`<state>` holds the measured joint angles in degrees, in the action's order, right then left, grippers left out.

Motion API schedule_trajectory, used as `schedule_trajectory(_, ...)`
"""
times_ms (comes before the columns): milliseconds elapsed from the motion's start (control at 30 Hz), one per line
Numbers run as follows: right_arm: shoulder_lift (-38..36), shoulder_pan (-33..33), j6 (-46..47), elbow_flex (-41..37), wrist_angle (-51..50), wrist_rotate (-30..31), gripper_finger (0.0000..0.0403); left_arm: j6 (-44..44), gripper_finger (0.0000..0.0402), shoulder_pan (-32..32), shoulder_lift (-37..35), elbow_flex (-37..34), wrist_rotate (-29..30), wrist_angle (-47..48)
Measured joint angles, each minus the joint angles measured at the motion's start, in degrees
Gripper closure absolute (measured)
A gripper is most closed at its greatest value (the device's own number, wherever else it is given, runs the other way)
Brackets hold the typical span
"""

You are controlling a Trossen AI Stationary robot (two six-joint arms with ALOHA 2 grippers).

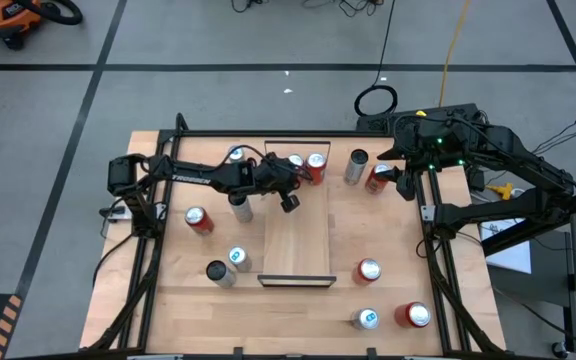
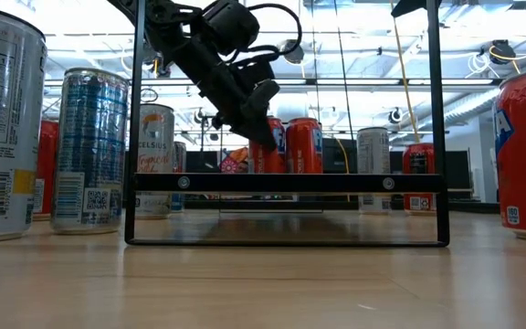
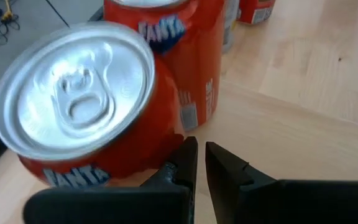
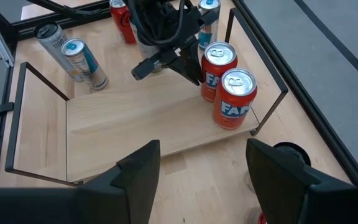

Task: Place canned beverage on shelf
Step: Put the left orange soda can on the shelf aligned with the other orange soda can

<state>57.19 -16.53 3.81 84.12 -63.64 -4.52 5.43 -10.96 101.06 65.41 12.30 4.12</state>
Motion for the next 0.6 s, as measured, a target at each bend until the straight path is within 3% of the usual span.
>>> schedule_trajectory(367,0.0,0.02,1.21,0.0,0.0,-0.01,0.019,0.05,0.0366,0.46,-0.66,0.0,-1.73,0.36)
schedule_trajectory(600,-0.02,0.02,1.53,0.0,-0.02,-0.02,0.019,0.18,0.0366,2.29,-6.92,4.91,-6.01,16.06)
